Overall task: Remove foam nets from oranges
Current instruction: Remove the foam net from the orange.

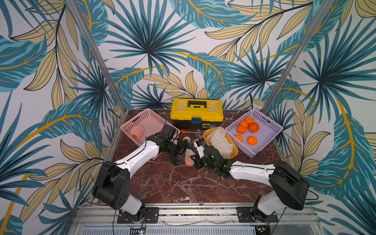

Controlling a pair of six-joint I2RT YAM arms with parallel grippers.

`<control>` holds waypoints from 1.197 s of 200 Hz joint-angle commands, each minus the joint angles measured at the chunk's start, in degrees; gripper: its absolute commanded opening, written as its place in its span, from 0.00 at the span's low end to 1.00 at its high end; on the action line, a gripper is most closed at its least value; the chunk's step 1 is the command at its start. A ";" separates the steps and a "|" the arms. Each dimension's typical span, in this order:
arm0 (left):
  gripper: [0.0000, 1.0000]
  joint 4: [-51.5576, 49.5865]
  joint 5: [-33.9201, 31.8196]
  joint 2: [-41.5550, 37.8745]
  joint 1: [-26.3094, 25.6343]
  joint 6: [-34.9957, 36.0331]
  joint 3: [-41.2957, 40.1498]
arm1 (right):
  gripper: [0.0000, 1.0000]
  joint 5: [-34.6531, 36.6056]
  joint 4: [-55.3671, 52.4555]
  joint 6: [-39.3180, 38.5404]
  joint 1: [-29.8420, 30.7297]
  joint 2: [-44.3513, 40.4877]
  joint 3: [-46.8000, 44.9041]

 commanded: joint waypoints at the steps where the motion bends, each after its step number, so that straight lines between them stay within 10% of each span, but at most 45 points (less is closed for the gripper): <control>1: 1.00 3.77 0.74 2.52 -0.18 -2.57 -0.61 | 0.09 -1.74 1.81 -1.91 0.27 -1.36 -1.73; 33: 0.92 4.30 1.44 5.91 -1.84 -2.03 1.00 | 0.14 -3.23 4.19 -1.92 0.27 -2.43 -3.60; 126: 0.19 4.65 -0.84 5.57 -1.99 -2.24 1.47 | 0.26 -5.60 3.58 -3.25 0.25 -8.50 -6.37; 154: 0.18 4.65 -0.52 4.47 -1.97 -3.10 2.35 | 0.34 -4.41 1.70 -3.40 0.00 -11.17 -7.59; 192: 0.19 4.65 0.23 2.30 -2.37 -4.22 2.76 | 0.73 0.51 -4.12 -5.61 -0.29 -14.09 -8.33; 239: 0.20 4.65 1.54 1.00 -3.28 -4.75 4.02 | 0.80 3.03 -8.78 -10.27 -0.33 -15.08 -6.38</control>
